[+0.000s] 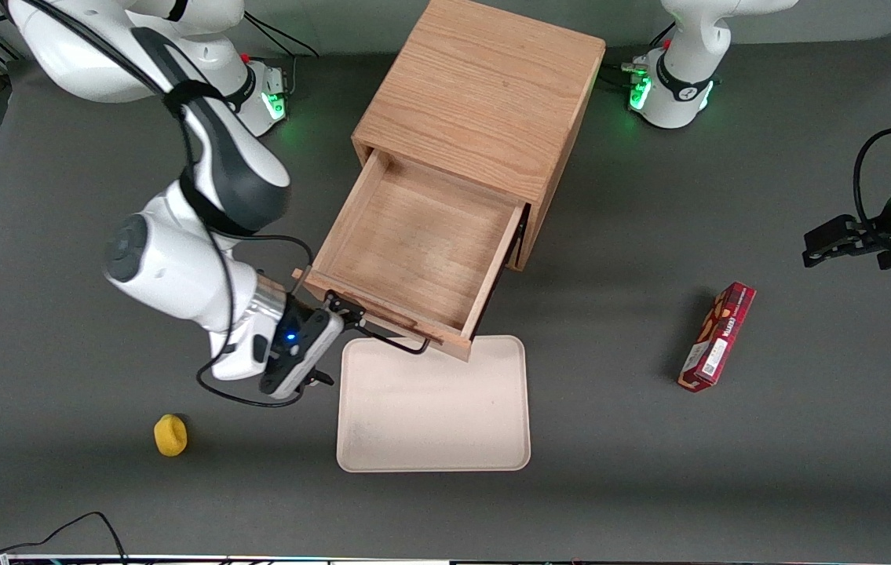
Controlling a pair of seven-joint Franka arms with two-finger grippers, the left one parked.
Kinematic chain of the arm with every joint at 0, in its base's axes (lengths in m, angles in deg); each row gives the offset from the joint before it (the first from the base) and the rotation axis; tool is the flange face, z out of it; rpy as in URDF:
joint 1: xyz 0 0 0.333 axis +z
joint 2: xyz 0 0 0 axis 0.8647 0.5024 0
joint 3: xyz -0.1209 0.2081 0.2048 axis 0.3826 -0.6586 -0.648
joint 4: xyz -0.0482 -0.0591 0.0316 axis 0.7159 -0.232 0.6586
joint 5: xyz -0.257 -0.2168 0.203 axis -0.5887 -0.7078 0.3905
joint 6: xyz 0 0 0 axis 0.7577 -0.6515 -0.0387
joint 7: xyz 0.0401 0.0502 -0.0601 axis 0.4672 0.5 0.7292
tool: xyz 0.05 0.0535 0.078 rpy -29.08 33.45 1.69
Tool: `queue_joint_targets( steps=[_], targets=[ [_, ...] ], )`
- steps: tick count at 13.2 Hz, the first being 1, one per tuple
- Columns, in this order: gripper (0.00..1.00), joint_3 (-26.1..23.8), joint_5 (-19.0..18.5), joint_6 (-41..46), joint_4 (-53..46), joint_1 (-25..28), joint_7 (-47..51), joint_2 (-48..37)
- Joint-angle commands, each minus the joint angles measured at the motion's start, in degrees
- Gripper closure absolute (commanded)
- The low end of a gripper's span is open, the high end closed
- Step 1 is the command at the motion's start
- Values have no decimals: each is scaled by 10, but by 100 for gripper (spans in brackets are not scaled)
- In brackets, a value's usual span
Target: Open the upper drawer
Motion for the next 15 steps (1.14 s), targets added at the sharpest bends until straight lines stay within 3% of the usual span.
queue_joint_targets(
  steps=[1, 3, 6, 8, 10, 15],
  targets=[
    [0, 3, 109, 73, -16, -19, 22, -49],
    [0, 13, 104, 158, -10, -55, 157, -122],
    [0, 47, -38, 320, 29, -85, 313, -222],
    [0, 70, -91, 367, 87, -107, 394, -267],
    [0, 83, -146, 365, 135, -129, 393, -295],
    [0, 98, -150, 367, 138, -137, 401, -302]
  ],
)
